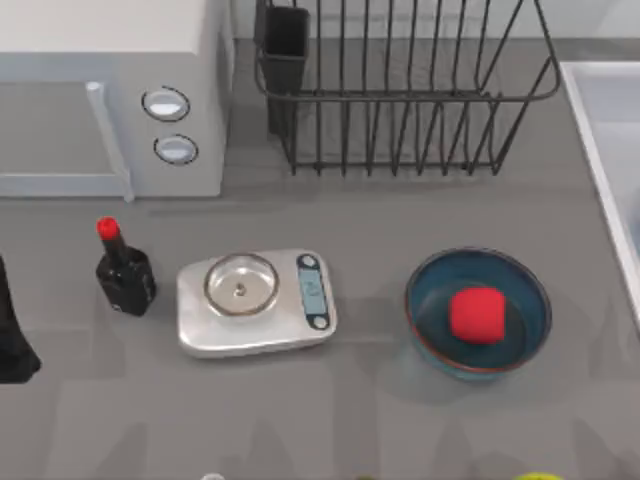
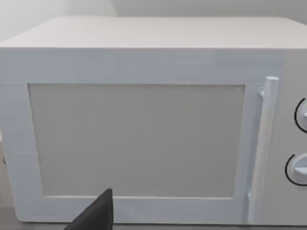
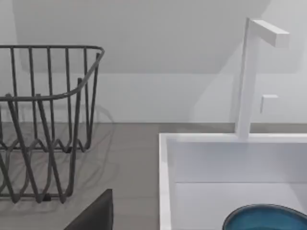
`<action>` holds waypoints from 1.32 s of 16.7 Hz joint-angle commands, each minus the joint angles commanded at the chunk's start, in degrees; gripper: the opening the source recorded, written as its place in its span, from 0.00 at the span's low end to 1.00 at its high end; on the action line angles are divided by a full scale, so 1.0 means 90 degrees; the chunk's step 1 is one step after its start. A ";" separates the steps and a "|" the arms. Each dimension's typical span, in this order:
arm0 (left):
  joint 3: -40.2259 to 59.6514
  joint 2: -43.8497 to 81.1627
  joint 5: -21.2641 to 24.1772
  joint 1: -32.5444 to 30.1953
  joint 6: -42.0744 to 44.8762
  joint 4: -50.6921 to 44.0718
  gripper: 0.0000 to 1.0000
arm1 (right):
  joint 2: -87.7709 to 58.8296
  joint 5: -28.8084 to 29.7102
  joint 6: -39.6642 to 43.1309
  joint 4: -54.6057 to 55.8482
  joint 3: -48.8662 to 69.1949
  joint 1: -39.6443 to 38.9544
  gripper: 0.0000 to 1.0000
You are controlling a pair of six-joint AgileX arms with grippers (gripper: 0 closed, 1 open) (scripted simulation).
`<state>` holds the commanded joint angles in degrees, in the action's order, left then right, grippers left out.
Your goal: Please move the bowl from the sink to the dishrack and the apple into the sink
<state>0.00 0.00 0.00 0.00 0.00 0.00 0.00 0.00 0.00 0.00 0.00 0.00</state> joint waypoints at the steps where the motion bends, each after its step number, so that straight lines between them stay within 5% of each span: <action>1: 0.0000 0.0000 0.0000 0.0000 0.0000 0.0000 1.00 | 0.0000 0.0000 0.0000 0.0000 0.0000 0.0000 1.00; 9: 0.0000 0.0000 0.0000 0.0000 0.0000 0.0000 1.00 | -0.1757 -0.0081 0.0257 -0.1073 0.1736 0.0357 1.00; 22: 0.0000 0.0000 0.0000 0.0000 0.0000 0.0000 1.00 | -1.0540 -0.0185 0.1363 -0.5246 0.9459 0.1658 1.00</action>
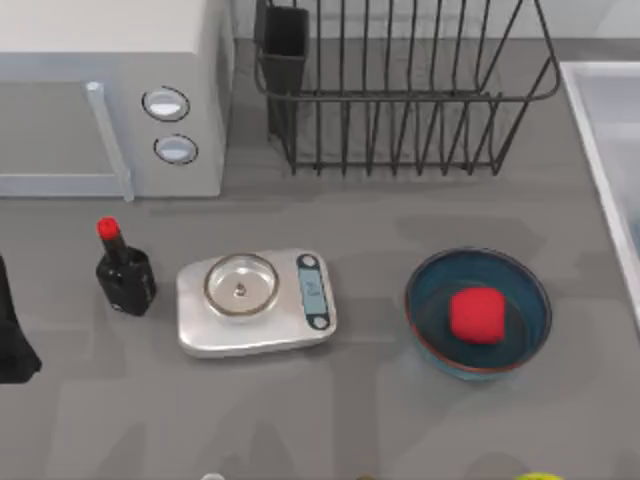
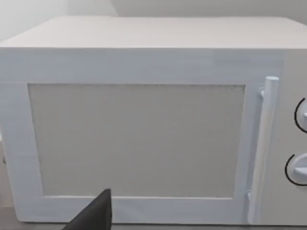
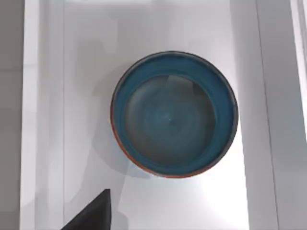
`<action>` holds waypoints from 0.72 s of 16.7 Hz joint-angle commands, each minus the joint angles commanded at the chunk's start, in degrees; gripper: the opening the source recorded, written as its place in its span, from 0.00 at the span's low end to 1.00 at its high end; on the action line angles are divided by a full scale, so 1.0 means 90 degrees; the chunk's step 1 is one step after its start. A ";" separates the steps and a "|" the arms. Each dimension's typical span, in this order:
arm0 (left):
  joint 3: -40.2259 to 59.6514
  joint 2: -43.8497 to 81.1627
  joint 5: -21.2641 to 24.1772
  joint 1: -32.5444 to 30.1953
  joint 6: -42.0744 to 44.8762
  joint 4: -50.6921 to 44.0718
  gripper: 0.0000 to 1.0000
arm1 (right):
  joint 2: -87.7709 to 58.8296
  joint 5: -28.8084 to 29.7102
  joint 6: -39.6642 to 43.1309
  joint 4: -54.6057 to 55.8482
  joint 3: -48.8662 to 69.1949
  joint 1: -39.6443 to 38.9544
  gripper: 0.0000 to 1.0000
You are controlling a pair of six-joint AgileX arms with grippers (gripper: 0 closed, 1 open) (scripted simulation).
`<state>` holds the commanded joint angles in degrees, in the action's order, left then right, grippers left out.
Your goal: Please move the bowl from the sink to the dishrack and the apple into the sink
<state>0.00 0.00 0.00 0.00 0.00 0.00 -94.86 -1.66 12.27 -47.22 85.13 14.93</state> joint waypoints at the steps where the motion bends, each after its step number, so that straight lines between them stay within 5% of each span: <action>1: 0.0000 0.0000 0.0000 0.0000 0.0000 0.0000 1.00 | -0.0709 -0.0006 0.0093 -0.0304 0.0604 0.0091 1.00; 12: 0.0000 0.0000 0.0000 0.0000 0.0000 0.0000 1.00 | -0.5587 0.0023 0.0880 -0.2573 0.5159 0.0766 1.00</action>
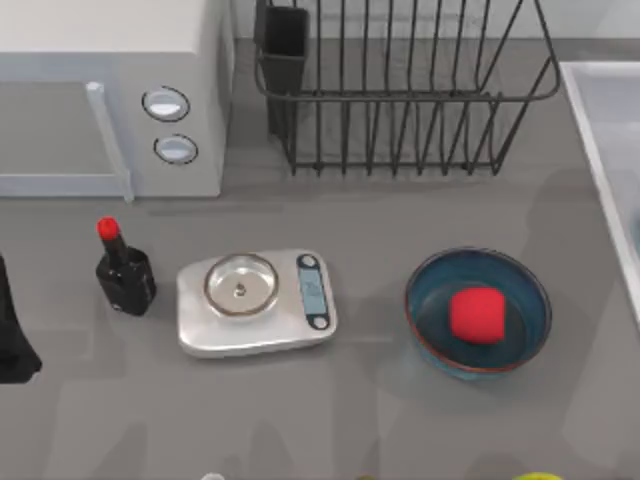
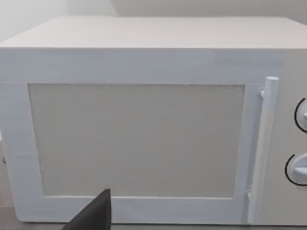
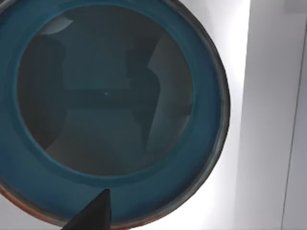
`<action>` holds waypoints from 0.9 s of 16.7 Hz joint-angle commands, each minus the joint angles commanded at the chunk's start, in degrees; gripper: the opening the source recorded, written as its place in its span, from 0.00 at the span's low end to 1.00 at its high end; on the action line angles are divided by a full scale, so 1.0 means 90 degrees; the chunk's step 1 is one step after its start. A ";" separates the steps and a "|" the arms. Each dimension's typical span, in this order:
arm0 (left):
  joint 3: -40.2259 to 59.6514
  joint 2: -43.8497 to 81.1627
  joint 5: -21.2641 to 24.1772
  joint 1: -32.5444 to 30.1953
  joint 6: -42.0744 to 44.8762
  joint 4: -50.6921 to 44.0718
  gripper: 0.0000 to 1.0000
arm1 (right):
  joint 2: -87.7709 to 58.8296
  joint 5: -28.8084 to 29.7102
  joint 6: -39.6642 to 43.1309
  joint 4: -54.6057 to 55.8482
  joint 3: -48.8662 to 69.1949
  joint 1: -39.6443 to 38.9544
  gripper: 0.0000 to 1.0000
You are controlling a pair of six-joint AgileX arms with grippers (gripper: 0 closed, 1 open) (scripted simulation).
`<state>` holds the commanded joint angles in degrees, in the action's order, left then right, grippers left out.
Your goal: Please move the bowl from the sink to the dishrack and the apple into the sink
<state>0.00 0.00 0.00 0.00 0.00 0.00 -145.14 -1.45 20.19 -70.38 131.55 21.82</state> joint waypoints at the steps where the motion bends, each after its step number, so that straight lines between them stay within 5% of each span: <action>1: 0.0000 0.0000 0.0000 0.0000 0.0000 0.0000 1.00 | -0.0117 -0.0007 0.0025 -0.0070 0.0146 0.0017 1.00; 9: 0.0000 0.0000 0.0000 0.0000 0.0000 0.0000 1.00 | -0.0226 -0.0014 0.0035 -0.0108 0.0261 0.0002 1.00; 15: 0.0000 0.0000 0.0000 0.0000 0.0000 0.0000 1.00 | -0.0774 -0.0004 0.0007 0.0949 -0.0246 -0.0006 1.00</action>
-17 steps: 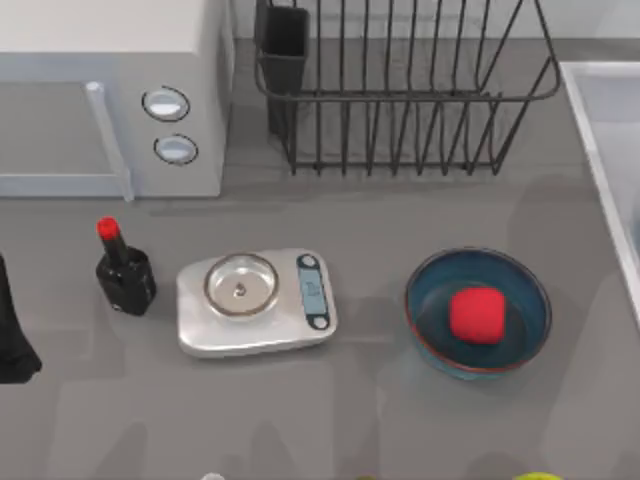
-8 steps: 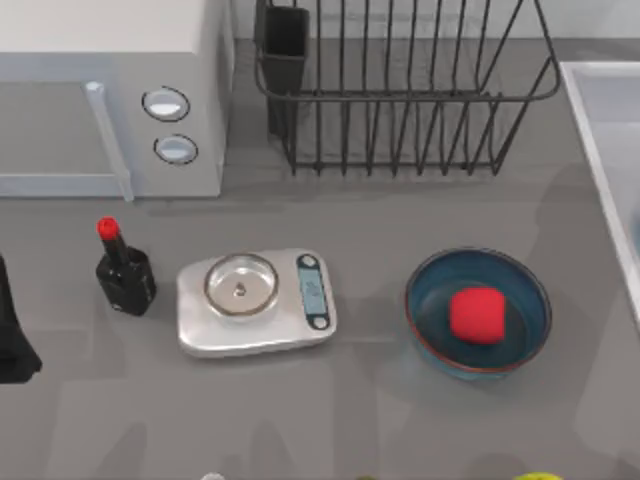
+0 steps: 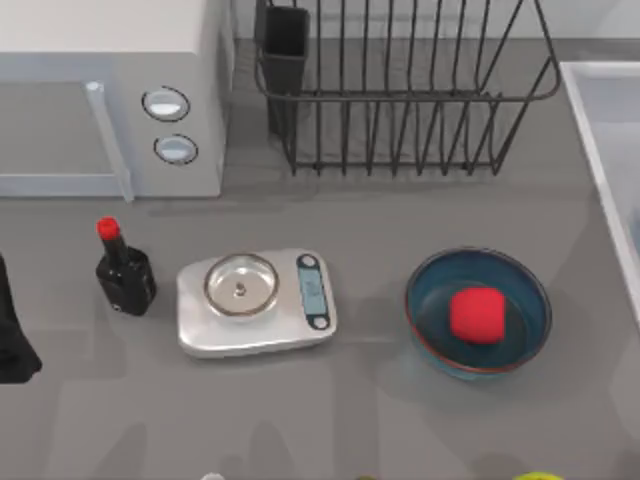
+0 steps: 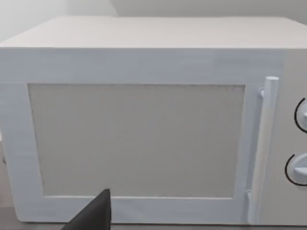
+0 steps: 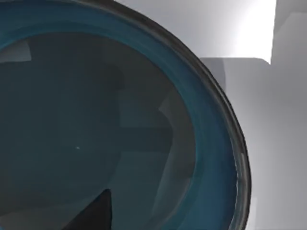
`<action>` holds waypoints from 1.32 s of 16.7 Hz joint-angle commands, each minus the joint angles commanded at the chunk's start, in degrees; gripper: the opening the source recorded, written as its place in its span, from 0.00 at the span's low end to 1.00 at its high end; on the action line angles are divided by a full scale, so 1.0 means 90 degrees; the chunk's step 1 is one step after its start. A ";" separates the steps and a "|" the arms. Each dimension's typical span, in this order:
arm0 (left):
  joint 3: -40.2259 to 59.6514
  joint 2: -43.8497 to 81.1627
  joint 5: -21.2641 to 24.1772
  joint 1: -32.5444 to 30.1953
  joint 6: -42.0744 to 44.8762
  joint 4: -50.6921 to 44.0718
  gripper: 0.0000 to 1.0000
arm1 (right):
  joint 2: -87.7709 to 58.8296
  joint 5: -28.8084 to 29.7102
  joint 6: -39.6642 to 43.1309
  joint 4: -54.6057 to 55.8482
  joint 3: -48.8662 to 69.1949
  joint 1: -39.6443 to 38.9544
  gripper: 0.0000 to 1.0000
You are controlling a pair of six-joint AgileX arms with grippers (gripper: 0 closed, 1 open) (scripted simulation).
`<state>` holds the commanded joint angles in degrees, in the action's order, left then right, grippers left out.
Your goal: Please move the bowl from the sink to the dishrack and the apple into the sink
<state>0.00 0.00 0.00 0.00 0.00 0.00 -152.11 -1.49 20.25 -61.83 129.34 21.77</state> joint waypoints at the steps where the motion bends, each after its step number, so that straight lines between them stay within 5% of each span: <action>1: 0.0000 0.0000 0.0000 0.0000 0.0000 0.0000 1.00 | -0.0114 0.0002 -0.0004 0.0223 -0.0104 -0.0003 1.00; 8: 0.0000 0.0000 0.0000 0.0000 0.0000 0.0000 1.00 | -0.0333 0.0006 -0.0011 0.0629 -0.0297 -0.0009 1.00; 21: 0.0000 0.0000 0.0000 0.0000 0.0000 0.0000 1.00 | -0.0333 0.0006 -0.0011 0.0629 -0.0297 -0.0009 0.02; 22: 0.0000 0.0000 0.0000 0.0000 0.0000 0.0000 1.00 | -0.0333 0.0006 -0.0011 0.0629 -0.0297 -0.0009 0.00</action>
<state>0.00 0.00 0.00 0.00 0.00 0.00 -155.11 -1.44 20.16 -56.17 126.67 21.69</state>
